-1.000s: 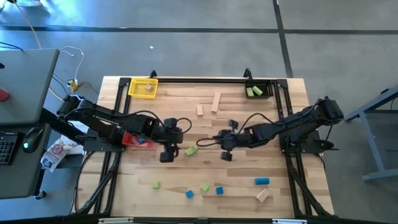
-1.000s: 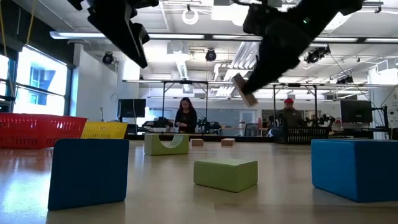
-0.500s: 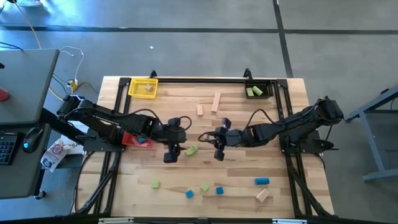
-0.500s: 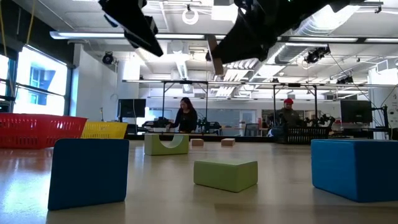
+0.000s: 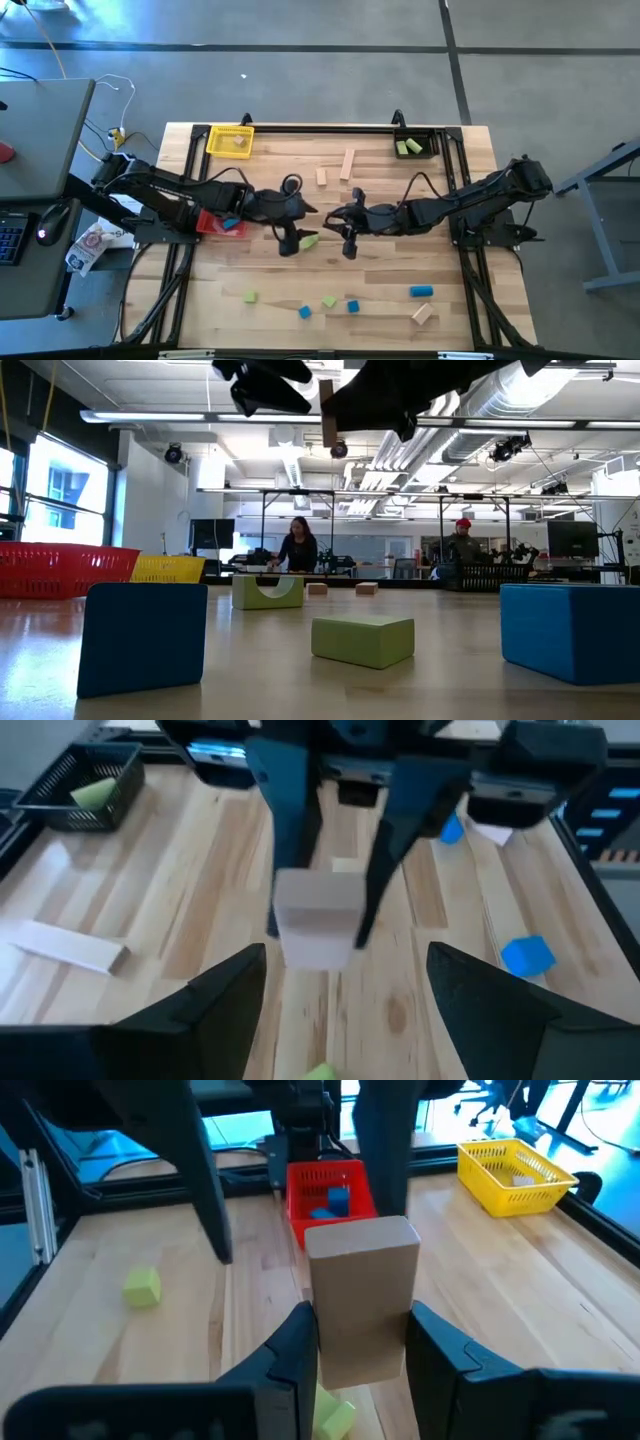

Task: Sort & place blocks by color
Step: Put the brown block into the yellow bin

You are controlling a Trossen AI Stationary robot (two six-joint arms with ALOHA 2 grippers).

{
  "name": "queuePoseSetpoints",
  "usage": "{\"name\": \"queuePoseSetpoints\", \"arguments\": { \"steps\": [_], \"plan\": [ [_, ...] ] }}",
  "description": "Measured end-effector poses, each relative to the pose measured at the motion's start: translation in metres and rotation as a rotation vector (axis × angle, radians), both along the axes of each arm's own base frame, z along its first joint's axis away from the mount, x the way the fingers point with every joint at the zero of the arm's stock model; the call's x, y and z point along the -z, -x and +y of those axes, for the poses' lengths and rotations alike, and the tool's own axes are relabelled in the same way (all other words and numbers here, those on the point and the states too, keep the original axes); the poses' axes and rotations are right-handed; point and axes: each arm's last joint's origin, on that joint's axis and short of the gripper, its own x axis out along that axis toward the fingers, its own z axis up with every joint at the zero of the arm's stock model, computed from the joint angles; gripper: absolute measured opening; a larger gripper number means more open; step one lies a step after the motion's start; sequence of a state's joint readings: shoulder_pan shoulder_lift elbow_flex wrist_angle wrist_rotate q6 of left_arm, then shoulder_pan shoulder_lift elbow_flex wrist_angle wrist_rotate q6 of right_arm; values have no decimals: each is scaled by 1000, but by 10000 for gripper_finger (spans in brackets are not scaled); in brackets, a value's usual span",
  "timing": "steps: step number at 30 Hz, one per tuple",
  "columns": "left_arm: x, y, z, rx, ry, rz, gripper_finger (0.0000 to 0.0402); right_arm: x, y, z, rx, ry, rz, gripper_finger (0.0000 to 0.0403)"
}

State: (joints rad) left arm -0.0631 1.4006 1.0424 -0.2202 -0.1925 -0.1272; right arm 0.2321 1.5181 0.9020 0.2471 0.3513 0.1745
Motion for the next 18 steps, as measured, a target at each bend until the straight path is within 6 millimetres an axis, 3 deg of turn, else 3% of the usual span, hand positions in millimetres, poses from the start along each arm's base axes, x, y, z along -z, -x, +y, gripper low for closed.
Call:
{"name": "queuePoseSetpoints", "arguments": {
  "steps": [18],
  "plan": [
    [-13, -7, 3, -20, -66, -147, 262, -11, -4, 2, -36, -13, -117, 87]
  ]
}}
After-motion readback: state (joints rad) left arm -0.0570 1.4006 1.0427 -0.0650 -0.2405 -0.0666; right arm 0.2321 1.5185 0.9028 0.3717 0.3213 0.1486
